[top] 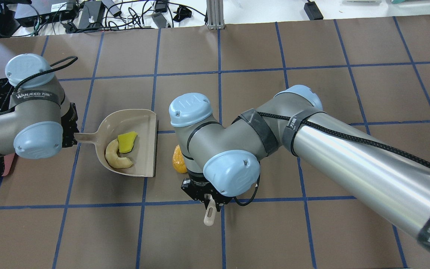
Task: Sweep and dump trash into bin
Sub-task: 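Move the dustpan toward the potato while the right gripper positions the brush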
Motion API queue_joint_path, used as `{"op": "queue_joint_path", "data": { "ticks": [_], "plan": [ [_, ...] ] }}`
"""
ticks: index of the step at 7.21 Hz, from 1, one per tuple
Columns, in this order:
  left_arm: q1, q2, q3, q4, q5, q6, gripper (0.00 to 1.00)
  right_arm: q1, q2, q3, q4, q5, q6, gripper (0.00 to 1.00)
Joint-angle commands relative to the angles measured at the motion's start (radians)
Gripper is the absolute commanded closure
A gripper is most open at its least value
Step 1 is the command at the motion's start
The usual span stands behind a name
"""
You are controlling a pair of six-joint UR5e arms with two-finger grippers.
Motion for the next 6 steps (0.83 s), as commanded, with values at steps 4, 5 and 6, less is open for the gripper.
{"op": "queue_joint_path", "data": {
  "ticks": [4,5,6],
  "plan": [
    [-0.133,0.0,-0.025,-0.002,0.017,-0.122,1.0,0.051,0.056,-0.001,-0.091,0.032,0.07,1.0],
    [-0.141,-0.006,-0.031,-0.006,0.017,-0.142,1.0,0.073,0.09,-0.007,-0.154,0.031,0.113,1.0],
    [-0.15,-0.008,-0.033,-0.006,0.016,-0.152,1.0,0.084,0.095,-0.017,-0.174,0.031,0.121,1.0]
  ]
}}
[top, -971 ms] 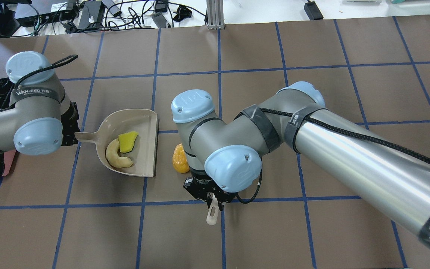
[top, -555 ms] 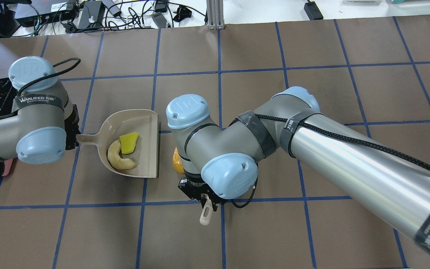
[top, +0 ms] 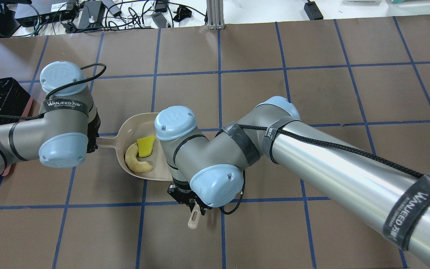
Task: Sweep and dump trash into bin
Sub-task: 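Sweep the yellow potato into the dustpan with the right gripper's brush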
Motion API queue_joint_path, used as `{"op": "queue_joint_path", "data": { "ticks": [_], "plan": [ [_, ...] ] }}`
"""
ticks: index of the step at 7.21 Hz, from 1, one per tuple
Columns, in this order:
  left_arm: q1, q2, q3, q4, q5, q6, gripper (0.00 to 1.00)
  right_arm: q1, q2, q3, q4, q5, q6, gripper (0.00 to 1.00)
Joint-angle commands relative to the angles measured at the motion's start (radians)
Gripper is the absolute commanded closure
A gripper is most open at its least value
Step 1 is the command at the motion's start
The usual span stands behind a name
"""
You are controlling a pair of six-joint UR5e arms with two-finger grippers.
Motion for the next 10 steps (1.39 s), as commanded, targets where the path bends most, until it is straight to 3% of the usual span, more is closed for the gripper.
{"op": "queue_joint_path", "data": {
  "ticks": [1,3,7,10],
  "plan": [
    [-0.024,-0.008,-0.003,-0.002,-0.001,-0.025,1.0,0.022,0.021,-0.021,-0.043,0.003,0.027,1.0],
    [-0.055,-0.011,0.0,-0.002,-0.003,-0.048,1.0,0.03,0.036,-0.031,-0.055,0.047,0.046,1.0],
    [-0.07,-0.029,0.006,0.012,-0.062,-0.043,1.0,0.087,0.139,-0.196,-0.058,0.079,0.145,1.0],
    [-0.07,-0.041,0.061,-0.001,-0.189,0.001,1.0,0.072,0.096,-0.201,0.064,-0.017,0.104,1.0]
  ]
}}
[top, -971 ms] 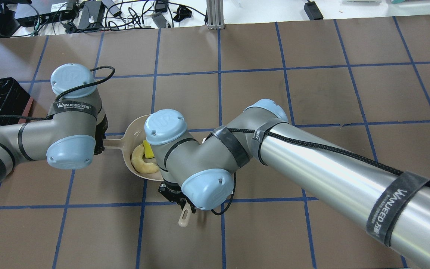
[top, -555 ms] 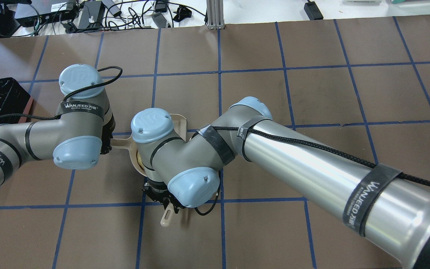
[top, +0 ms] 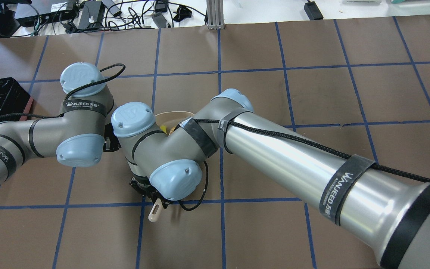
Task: Sweep and dump trash into bin
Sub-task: 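Sweep the yellow potato into the dustpan with the right gripper's brush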
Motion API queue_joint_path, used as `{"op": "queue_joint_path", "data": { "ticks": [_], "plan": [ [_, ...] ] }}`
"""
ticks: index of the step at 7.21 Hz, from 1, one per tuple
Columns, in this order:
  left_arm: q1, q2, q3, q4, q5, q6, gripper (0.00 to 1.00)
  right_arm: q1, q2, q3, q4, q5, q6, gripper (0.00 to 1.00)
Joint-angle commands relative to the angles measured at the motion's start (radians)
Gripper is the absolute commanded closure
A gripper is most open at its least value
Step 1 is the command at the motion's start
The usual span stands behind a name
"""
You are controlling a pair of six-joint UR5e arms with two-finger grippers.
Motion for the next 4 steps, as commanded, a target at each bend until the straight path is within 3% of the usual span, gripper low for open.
{"op": "queue_joint_path", "data": {
  "ticks": [1,4],
  "plan": [
    [0.003,-0.008,0.036,-0.011,-0.079,0.022,1.0,-0.026,-0.047,-0.002,0.1,-0.061,-0.067,1.0],
    [0.006,-0.029,0.048,-0.011,-0.136,0.025,1.0,-0.11,-0.12,-0.002,0.232,-0.117,-0.197,1.0]
  ]
}}
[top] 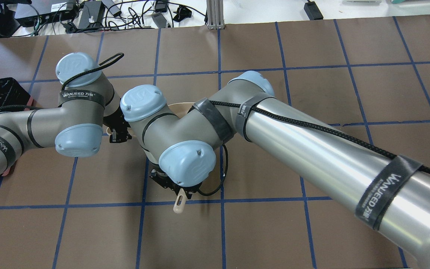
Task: Sweep and dump trash into bin
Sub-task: 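Sweep the yellow potato into the dustpan with the right gripper's brush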
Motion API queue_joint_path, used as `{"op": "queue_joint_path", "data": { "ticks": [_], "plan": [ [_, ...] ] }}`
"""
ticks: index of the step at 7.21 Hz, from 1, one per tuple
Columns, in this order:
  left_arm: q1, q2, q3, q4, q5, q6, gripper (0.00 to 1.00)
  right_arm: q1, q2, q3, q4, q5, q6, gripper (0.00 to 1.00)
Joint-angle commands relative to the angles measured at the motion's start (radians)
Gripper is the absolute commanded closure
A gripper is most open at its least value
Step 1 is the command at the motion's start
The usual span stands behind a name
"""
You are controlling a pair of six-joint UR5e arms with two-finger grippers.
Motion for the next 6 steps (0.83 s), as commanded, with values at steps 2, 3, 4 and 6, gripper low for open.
{"op": "queue_joint_path", "data": {
  "ticks": [2,3,4,6],
  "plan": [
    [0.017,-0.008,0.06,-0.006,-0.054,0.01,1.0,-0.149,-0.087,0.006,0.145,-0.016,-0.209,1.0],
    [0.046,-0.008,0.13,-0.094,-0.08,0.018,1.0,-0.216,-0.11,0.01,0.178,-0.054,-0.298,1.0],
    [0.091,-0.014,0.223,-0.224,-0.084,0.032,1.0,-0.311,-0.132,0.007,0.186,-0.065,-0.386,1.0],
    [0.143,-0.03,0.282,-0.295,-0.087,0.078,1.0,-0.464,-0.153,0.007,0.217,-0.118,-0.583,1.0]
  ]
}}
